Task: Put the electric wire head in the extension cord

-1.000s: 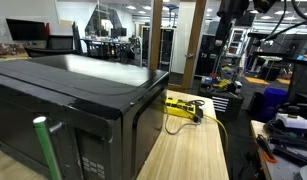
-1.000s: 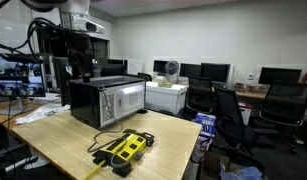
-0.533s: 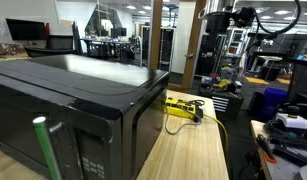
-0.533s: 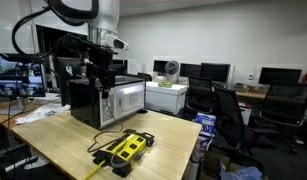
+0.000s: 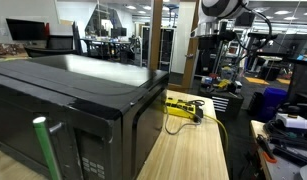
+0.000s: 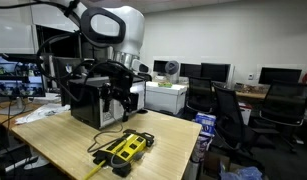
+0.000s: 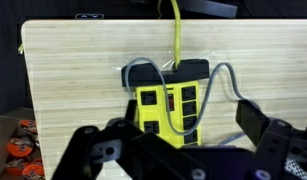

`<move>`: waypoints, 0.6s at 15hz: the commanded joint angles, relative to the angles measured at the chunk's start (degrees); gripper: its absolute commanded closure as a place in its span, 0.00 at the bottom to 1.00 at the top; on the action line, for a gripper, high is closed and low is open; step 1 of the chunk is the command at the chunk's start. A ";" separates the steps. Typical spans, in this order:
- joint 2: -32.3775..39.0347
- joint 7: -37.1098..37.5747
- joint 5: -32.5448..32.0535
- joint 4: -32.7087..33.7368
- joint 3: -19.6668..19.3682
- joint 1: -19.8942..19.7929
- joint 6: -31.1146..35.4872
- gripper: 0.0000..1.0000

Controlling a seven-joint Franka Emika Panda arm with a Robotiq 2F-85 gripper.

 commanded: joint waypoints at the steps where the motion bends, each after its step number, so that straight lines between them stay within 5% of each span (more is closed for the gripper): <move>1: 6.31 -6.06 -0.19 3.07 1.37 -3.79 3.49 0.00; 9: 14.32 -6.28 -0.31 3.90 3.54 -8.79 15.46 0.00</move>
